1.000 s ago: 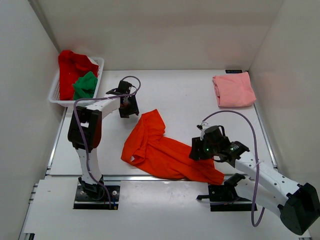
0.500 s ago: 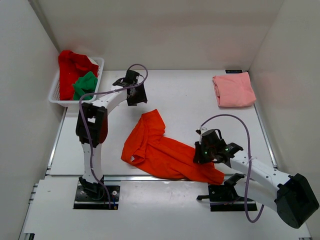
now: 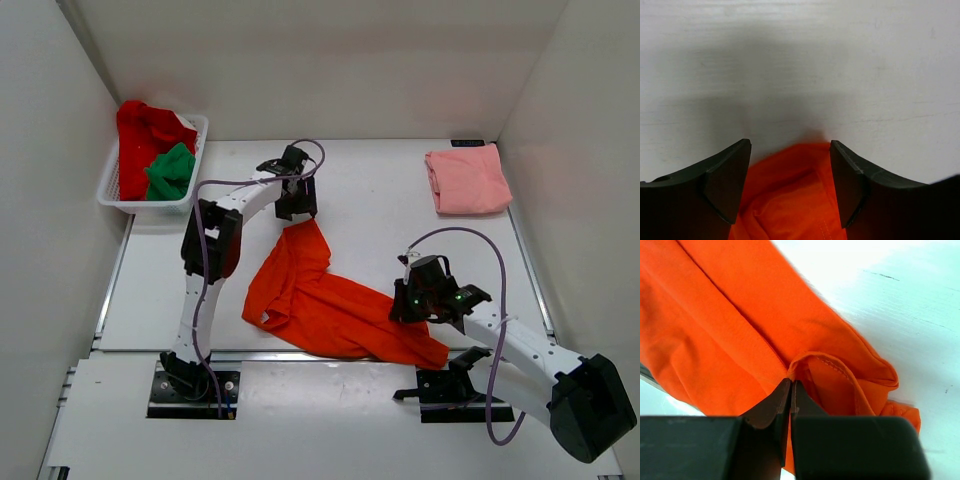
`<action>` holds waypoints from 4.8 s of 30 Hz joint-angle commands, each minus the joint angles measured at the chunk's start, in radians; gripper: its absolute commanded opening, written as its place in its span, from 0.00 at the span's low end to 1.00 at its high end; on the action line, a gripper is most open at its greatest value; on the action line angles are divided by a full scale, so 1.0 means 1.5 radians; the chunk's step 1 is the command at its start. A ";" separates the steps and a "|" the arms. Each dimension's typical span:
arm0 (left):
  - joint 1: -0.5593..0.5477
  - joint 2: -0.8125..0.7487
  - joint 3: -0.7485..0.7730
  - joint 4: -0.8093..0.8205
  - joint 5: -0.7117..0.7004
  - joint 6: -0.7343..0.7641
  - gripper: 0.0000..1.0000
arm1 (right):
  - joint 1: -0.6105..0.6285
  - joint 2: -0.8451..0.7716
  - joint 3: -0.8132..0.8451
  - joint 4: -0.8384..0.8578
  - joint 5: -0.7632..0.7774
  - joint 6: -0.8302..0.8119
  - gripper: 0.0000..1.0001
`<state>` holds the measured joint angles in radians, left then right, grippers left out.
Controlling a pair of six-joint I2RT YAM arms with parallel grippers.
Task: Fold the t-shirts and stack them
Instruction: Flatten out the tshirt
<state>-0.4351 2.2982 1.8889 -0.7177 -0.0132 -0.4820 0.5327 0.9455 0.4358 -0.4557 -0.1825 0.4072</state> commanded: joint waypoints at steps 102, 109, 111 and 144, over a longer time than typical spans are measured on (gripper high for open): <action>0.016 -0.317 -0.400 0.130 0.069 -0.010 0.60 | -0.285 -0.023 0.123 -0.064 -0.031 -0.150 0.00; 0.003 -0.247 -0.352 0.098 0.070 -0.018 0.63 | -0.289 -0.025 0.119 -0.055 -0.036 -0.143 0.00; -0.003 -0.224 -0.334 0.061 0.070 -0.014 0.62 | -0.287 -0.024 0.115 -0.058 -0.036 -0.146 0.00; 0.103 -0.575 -0.196 -0.064 0.139 -0.015 0.00 | -0.316 -0.065 0.346 -0.108 -0.095 -0.129 0.00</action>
<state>-0.2806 1.4284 1.6279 -0.8486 0.1837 -0.5098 0.0875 0.8249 0.9684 -0.5972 -0.2871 0.2317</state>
